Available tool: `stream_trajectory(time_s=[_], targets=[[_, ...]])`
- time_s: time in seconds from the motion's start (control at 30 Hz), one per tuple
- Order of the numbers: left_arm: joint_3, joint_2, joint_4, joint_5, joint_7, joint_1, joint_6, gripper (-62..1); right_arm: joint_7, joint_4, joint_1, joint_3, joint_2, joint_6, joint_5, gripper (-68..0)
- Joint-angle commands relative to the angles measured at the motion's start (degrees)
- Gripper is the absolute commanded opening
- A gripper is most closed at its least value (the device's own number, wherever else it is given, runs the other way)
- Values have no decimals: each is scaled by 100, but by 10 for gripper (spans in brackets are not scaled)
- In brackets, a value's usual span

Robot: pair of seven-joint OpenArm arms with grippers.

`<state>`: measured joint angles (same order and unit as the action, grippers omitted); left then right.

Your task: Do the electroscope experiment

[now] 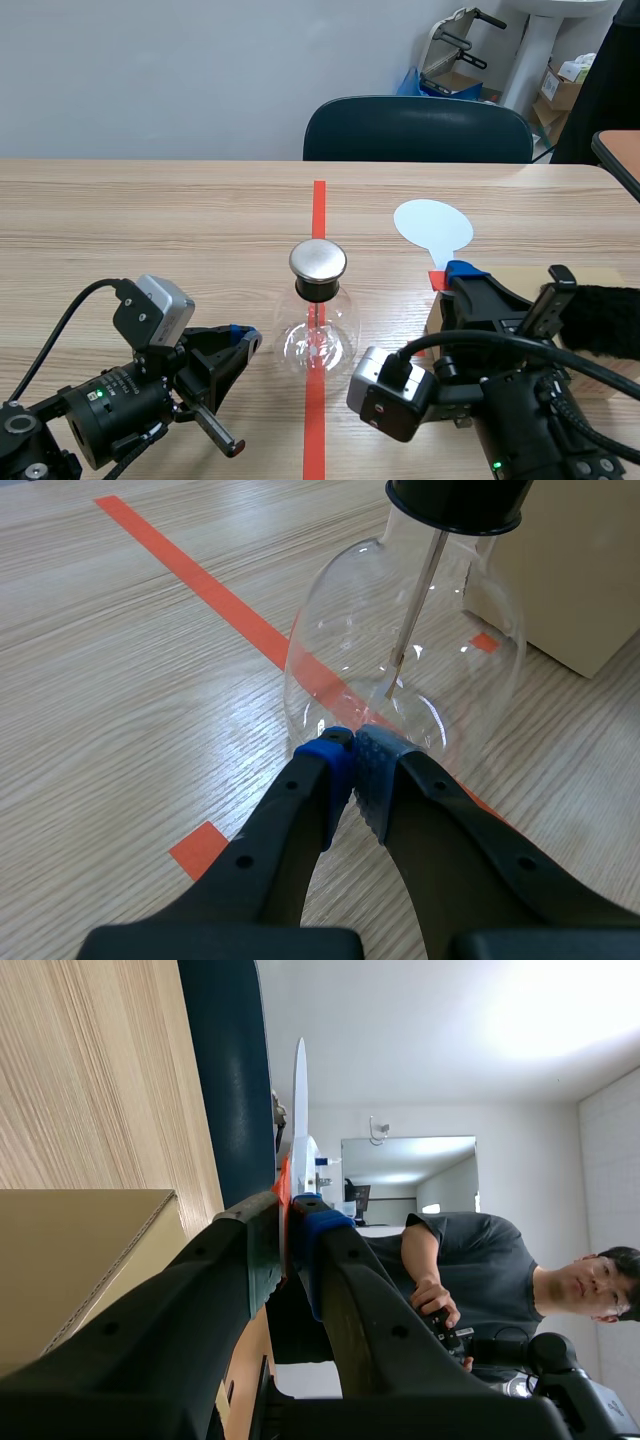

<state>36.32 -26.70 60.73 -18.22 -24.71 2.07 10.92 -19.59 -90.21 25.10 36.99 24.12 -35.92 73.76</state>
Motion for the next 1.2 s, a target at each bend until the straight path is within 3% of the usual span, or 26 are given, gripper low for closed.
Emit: stream_trajectory(time_s=[0.0, 0.93, 1.17], targets=[[-33, 31, 109, -39, -79, 11, 13, -573, -17, -94, -68, -33, 2, -48, 48, -660], [-33, 28, 109, -39, -76, 13, 13, -573, 149, -94, -68, -33, 2, -48, 48, -660], [-33, 31, 109, -39, -76, 13, 13, -573, 778, -94, -68, -33, 2, -48, 48, -660]])
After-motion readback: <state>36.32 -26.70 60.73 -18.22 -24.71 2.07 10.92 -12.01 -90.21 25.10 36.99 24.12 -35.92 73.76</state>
